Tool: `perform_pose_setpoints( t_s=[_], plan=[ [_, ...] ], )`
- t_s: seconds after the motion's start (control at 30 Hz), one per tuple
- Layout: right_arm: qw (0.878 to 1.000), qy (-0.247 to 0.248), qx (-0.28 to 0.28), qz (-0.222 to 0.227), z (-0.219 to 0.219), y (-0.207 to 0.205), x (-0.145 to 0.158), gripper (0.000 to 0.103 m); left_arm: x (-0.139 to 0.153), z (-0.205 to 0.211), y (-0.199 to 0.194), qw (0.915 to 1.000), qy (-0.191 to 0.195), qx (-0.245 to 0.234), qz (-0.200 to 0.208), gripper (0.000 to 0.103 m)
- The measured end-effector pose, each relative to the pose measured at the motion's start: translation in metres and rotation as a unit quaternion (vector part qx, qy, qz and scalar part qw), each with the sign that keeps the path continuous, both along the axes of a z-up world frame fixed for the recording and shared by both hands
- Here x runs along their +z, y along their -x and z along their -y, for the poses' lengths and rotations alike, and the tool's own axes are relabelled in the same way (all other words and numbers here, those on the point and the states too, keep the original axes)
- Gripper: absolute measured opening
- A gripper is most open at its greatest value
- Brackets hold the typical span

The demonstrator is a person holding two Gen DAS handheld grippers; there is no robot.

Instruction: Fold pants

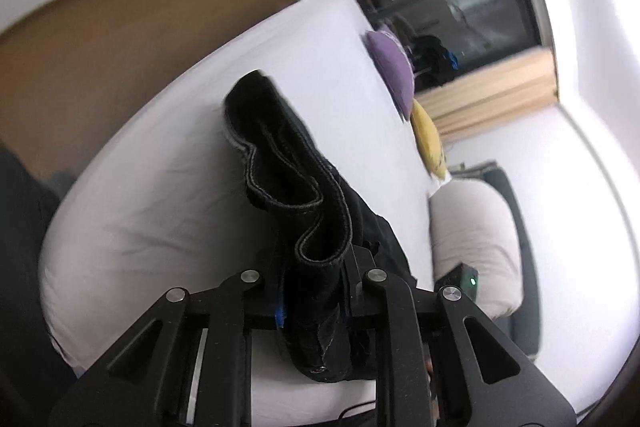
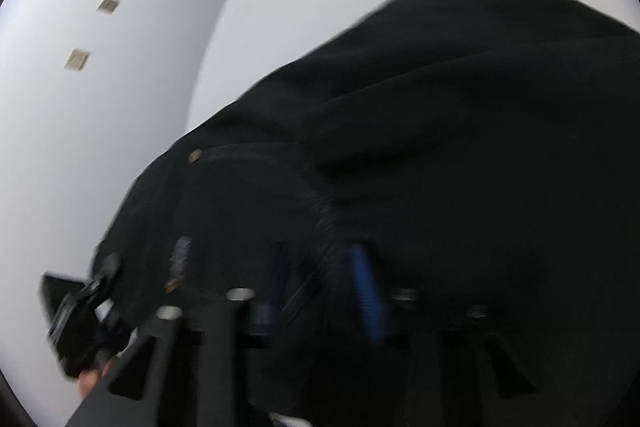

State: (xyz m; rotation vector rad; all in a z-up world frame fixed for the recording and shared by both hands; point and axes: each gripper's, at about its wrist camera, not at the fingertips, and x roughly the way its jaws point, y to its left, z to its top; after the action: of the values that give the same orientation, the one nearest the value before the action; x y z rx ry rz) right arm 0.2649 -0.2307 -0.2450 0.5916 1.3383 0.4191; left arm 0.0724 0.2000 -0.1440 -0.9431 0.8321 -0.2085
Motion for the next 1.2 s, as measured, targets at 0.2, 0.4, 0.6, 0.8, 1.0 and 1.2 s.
perform_pose_setpoints(
  t_s=[0.2,0.4,0.6,0.8,1.0,1.2],
  plan=[
    [0.999,-0.025,-0.016,0.015,0.006,-0.002,-0.013,0.021,0.039,0.045,-0.015,0.9926,-0.095,-0.059,0.047,0.017],
    [0.989,-0.122,-0.059,0.055,0.052,0.01,0.011,0.091,0.075,0.134,-0.031,0.9538,-0.228,-0.165,0.106,0.017],
    [0.974,-0.21,-0.016,0.086,0.1,0.011,0.056,0.103,0.055,0.244,-0.019,0.8849,-0.338,-0.288,0.14,0.017],
    [0.979,-0.182,0.03,0.081,0.086,0.012,0.056,0.102,0.022,0.313,-0.027,0.8356,-0.399,-0.349,0.144,0.017],
    [0.991,-0.108,0.046,0.059,0.072,0.006,0.038,0.059,-0.002,0.36,-0.022,0.7946,-0.44,-0.387,0.158,0.017],
    [0.995,-0.08,0.014,0.057,0.113,0.013,0.03,0.02,-0.015,0.38,-0.012,0.7729,-0.441,-0.423,0.171,0.017]
  ],
)
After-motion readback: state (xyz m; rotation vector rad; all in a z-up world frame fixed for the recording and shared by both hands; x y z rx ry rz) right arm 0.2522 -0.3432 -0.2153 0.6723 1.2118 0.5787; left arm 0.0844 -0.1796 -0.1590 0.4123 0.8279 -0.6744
